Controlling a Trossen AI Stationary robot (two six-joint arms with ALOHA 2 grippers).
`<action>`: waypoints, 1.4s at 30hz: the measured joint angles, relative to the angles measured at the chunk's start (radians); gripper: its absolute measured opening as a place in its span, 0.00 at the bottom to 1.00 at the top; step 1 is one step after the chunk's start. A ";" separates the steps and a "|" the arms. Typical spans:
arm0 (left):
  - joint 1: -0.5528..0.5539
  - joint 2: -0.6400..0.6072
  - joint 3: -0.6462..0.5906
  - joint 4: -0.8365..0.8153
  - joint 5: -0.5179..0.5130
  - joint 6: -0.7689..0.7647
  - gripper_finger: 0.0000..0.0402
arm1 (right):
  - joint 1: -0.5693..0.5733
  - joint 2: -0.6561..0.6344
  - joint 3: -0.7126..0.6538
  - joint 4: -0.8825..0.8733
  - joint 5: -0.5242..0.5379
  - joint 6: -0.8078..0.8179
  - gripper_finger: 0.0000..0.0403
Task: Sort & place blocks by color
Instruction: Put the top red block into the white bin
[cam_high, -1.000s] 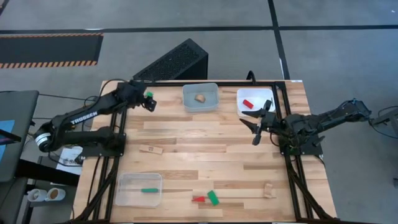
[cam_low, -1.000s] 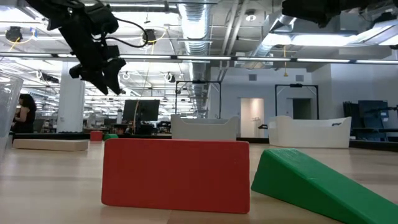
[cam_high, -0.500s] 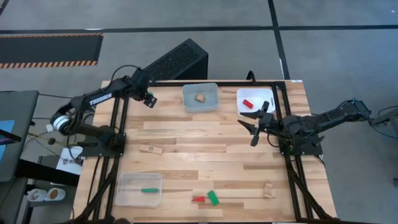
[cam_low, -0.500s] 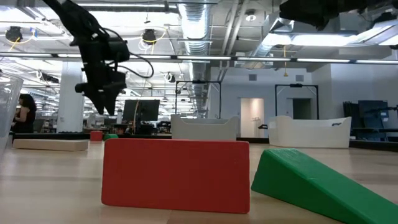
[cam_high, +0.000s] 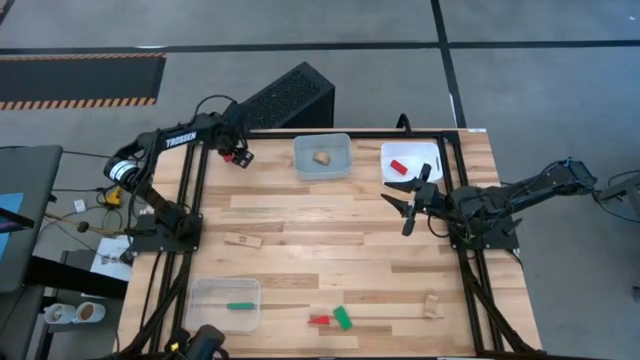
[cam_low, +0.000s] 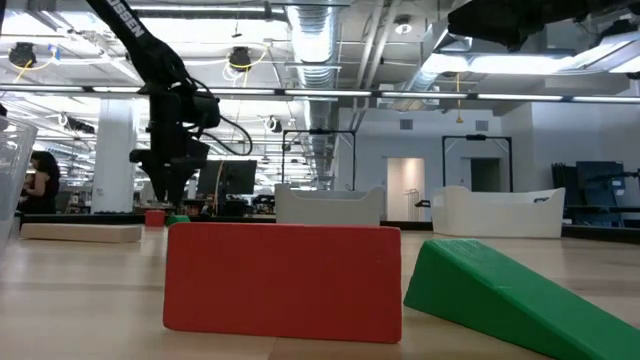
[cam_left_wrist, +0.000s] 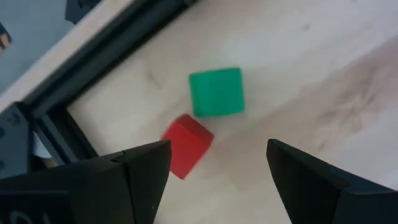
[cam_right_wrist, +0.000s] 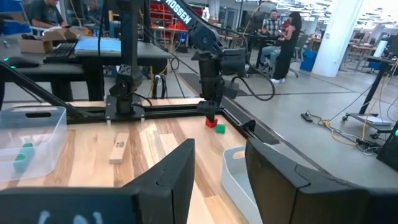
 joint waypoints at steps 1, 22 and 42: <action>0.001 0.000 0.006 0.000 0.000 -0.007 0.62 | 0.000 0.000 0.000 0.000 0.000 0.001 0.41; 0.106 0.000 0.080 -0.016 0.026 -0.328 0.62 | 0.000 0.000 0.000 0.024 -0.003 0.005 0.40; 0.097 0.000 0.081 0.026 0.015 -0.292 0.62 | 0.000 0.000 0.000 0.026 -0.002 0.000 0.40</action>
